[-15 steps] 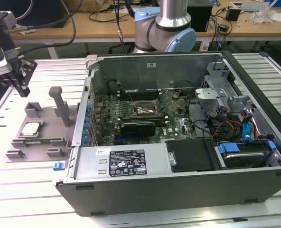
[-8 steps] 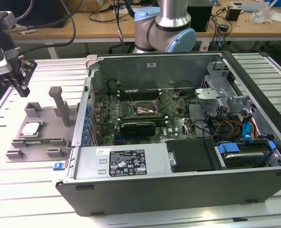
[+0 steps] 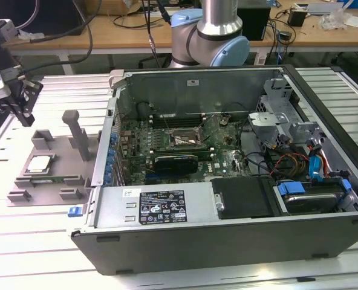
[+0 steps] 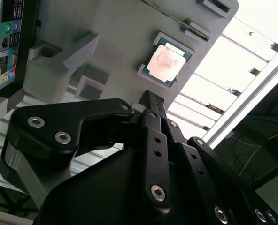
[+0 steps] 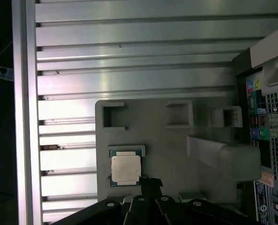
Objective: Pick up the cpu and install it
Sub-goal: 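Pick up the cpu and move it towards the insertion slot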
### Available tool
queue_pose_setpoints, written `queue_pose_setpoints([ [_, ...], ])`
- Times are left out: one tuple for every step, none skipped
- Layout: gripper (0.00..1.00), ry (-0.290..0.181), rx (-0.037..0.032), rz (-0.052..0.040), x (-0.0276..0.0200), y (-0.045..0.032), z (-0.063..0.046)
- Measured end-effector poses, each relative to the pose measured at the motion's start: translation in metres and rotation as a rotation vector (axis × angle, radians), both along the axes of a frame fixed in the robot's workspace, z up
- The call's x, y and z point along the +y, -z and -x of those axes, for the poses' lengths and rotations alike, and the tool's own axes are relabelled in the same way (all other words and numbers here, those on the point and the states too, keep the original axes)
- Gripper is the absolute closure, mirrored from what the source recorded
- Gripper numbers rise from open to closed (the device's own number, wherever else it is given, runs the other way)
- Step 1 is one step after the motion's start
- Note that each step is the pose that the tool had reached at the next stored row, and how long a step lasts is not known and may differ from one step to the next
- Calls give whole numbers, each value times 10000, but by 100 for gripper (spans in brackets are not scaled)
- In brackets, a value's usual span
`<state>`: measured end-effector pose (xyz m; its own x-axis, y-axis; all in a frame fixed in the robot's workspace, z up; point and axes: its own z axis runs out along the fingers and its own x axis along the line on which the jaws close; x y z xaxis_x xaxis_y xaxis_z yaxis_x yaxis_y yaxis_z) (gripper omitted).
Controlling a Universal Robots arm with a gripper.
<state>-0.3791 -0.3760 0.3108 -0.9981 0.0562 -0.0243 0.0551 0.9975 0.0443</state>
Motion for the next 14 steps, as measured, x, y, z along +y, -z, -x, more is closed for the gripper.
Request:
queue_pose_setpoints([
  [89, 0, 1, 0, -6, 13, 9],
  [89, 2, 0, 0, -13, 34, 20],
  [89, 2, -1, -1, -18, 49, 26],
  [89, 2, -1, -1, -23, 64, 32],
  [89, 0, 0, 0, -32, 98, 44],
  [89, 2, 0, -1, -41, 142, 58],
  [89, 1, 1, 1, -50, 165, 65],
  [89, 1, 0, 0, -58, 189, 71],
  [89, 0, 0, 0, -70, 220, 78],
  [89, 2, -2, -2, -76, 246, 86],
  [89, 3, -1, -1, -80, 262, 91],
  [89, 3, 1, 0, -85, 283, 99],
  [89, 2, 0, 0, -89, 302, 106],
  [89, -1, -1, 0, -93, 330, 116],
])
